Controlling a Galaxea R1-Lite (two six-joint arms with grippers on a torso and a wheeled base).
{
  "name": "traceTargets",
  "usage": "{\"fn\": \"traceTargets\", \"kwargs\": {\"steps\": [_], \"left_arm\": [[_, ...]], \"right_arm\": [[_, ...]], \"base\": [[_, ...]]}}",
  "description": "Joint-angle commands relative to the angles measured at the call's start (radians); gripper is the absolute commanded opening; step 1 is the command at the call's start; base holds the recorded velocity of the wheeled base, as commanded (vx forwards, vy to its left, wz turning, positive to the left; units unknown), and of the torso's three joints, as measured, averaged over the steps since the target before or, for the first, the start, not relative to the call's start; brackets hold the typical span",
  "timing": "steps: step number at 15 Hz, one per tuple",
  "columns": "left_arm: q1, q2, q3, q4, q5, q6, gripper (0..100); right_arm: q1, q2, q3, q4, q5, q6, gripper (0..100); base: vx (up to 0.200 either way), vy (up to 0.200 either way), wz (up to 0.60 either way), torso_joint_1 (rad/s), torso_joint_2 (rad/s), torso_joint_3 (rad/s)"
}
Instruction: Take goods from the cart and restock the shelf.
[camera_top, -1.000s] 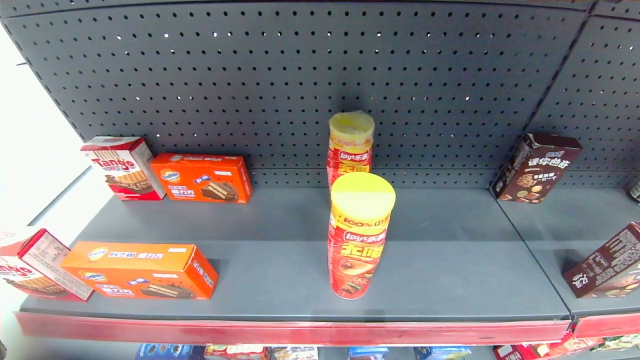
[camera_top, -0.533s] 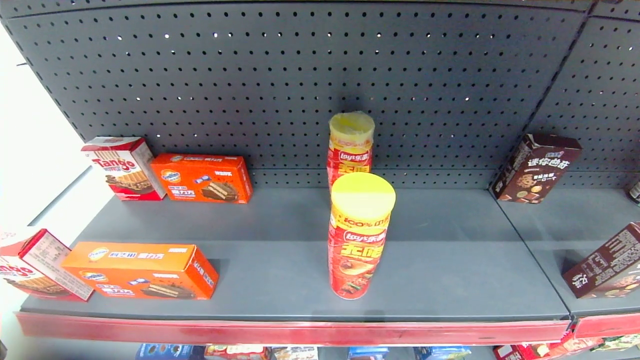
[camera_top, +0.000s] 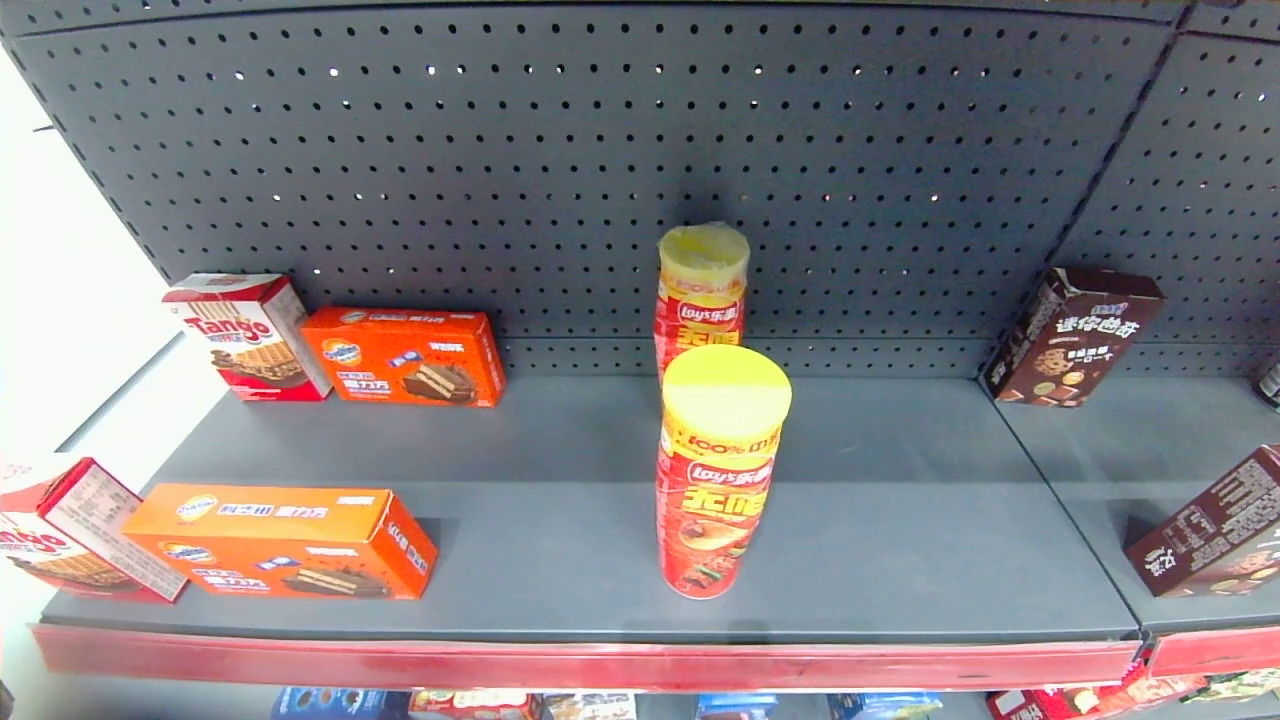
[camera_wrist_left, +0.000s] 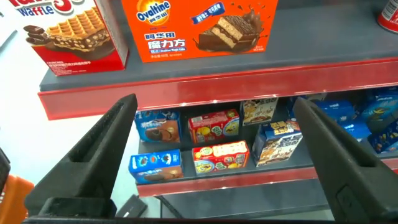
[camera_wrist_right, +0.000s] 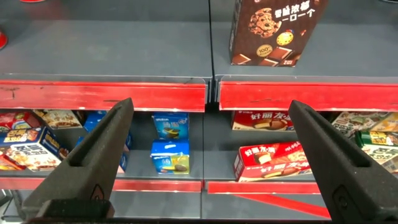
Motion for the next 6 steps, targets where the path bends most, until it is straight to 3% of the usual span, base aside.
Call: {"fn": "traceTargets", "kwargs": {"steps": [1,6], "left_arm": [[0.000,0.000,0.000,0.000,0.000,0.000,100],[0.000,0.000,0.000,0.000,0.000,0.000,100]], "right_arm": [[-0.001,0.000,0.000,0.000,0.001,0.000,100],[-0.001,0.000,0.000,-0.002,0.001,0.000,100]], "base": [[0.000,0.000,0.00,0.000,0.00,0.000],[0.000,0.000,0.00,0.000,0.00,0.000]]}}
